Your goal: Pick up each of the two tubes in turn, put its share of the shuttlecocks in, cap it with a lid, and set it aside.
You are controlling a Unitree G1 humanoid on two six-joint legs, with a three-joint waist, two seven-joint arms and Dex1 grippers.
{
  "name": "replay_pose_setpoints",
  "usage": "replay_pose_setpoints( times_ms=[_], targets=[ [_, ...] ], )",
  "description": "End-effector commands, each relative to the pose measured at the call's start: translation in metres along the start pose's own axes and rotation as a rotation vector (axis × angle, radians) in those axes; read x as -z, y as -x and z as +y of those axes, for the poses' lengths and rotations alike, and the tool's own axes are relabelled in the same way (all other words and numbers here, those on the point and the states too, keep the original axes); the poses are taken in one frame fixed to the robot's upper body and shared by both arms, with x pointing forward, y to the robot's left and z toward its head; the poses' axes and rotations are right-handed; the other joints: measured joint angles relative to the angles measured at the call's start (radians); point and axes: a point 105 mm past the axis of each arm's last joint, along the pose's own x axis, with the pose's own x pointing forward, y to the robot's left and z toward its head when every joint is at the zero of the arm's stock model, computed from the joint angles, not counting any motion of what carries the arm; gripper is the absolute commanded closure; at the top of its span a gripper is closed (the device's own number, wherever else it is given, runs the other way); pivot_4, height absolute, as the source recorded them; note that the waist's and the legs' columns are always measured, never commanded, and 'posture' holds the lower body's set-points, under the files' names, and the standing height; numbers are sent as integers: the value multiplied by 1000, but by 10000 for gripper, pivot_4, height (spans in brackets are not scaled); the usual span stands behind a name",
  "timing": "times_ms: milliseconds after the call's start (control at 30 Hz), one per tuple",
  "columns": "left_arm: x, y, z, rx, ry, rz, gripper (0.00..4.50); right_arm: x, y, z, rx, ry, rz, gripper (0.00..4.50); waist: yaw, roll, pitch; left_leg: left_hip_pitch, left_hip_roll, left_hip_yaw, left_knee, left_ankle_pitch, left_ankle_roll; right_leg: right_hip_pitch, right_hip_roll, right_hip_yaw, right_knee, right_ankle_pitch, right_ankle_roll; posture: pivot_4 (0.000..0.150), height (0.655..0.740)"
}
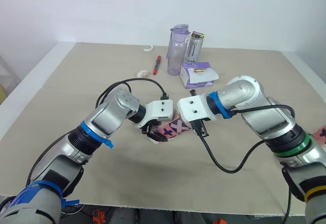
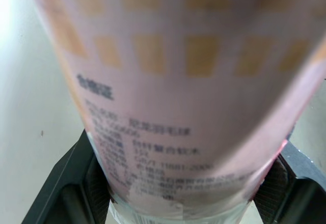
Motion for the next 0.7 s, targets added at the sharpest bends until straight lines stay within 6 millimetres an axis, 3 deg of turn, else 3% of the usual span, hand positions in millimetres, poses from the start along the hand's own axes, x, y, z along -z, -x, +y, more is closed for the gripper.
replay_pose_setpoints(
  times_ms=[33,200,400,533,700],
  targets=[
    [15,-7,-1,-21,30,52,12049,-8,10,-6,19,17,-29,44696,0,0,0,0,0,0,0,0,0,0,0,0,0,1,-1,1500,7400],
    [21,-6,-1,-26,42,56,12049,-8,51,-8,75,-63,-89,44696,4,0,0,-3,3,0,0,0,0,-1,-1,-1,0,1,-2,1500,7400],
    [32,-10,1,-49,66,40,12049,7,110,11,151,-302,-148,44696,6,0,0,-6,0,1,-1,0,0,0,-6,-2,-1,0,-3,1500,7400],
    [22,-17,3,-67,75,-76,12049,21,133,25,227,-441,-160,44696,6,0,0,-5,-1,1,-1,0,0,0,-7,-3,-1,-2,2,1500,7400],
    [-5,-26,-3,-93,48,-331,12049,41,140,49,303,-533,-134,44696,10,0,0,-4,-3,3,-1,0,0,1,-19,-13,-2,-2,2,1500,7400]
  ],
)
